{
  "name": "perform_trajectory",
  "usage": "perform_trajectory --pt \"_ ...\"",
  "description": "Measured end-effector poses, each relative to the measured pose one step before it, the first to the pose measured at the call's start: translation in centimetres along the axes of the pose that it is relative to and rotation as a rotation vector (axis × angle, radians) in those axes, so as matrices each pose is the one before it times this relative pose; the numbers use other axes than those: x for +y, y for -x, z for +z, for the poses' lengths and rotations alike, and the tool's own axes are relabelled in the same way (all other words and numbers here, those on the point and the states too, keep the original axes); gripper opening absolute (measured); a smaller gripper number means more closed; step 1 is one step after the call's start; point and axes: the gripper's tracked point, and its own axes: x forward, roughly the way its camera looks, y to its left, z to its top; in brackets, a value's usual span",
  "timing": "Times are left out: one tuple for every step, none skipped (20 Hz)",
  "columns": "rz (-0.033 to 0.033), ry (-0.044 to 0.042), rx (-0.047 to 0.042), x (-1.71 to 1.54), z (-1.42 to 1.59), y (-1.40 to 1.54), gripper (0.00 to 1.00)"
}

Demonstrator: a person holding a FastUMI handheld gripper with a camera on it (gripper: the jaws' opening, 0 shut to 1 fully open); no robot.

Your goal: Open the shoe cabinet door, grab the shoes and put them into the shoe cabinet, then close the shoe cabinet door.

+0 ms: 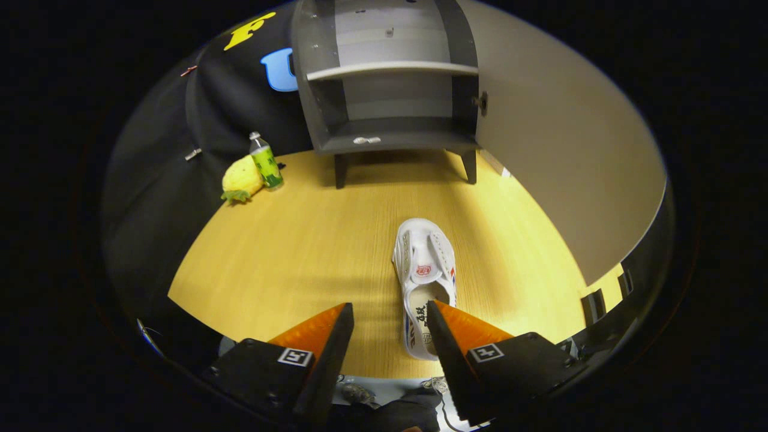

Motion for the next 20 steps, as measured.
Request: perform_trajectory --pt "-0.0073 -0.00495 0.01052 -0.227 -0.594 -1.346 0.74" --pt "-0.00202 -0.0089 0.00353 -0.042 -0.428 -1.278 0.74" --pt "-0.01872 0.00627 -0.00749 -0.379 -0.122 -0.719 0.65" --pt "-0.01078 0.00655 -0.02052 -0.375 0.128 -1.341 0.59" --pt "-0.01302 0.00324 -0.02454 -0.255 0.301 -0.895 0.54" --pt "-0.01177 -0.00139 -0.02339 -0.147 0.274 -0.829 0.49" --pt "-0.00822 -0.00498 -0.02206 -0.058 0.42 -0.799 0.4" --pt "-0.0033 -0.00424 -0.02599 0.021 0.632 -0.742 0.38" --pt "-0.00031 -0.00331 -0.01713 0.041 0.41 -0.692 0.36" --pt "0.00038 -0.00263 -0.01167 0.03 0.242 -0.417 0.35" --pt "0.00464 -0.00758 -0.02491 0.12 0.486 -0.699 0.32" --pt "0.00606 -0.00582 -0.0083 0.157 0.052 0.642 0.25" --pt "0.00165 0.00575 -0.01015 0.122 -0.005 -0.177 0.17" --pt "0.01212 0.01359 0.00446 0.118 -0.039 -0.665 0.13" --pt "0.0039 0.01205 -0.00981 -0.098 0.421 0.693 0.06" --pt "0.00424 0.00252 0.00552 0.114 0.067 -0.707 0.07" --pt "0.00641 -0.01298 0.00483 0.14 0.252 -0.03 0.06" --pt "0.00744 -0.00806 -0.00372 -0.095 0.494 0.12 0.06" --pt "0.00665 -0.00392 -0.00756 -0.295 0.64 0.24 0.06" --pt "0.01178 -0.01001 -0.00533 -0.185 0.692 0.305 0.06"
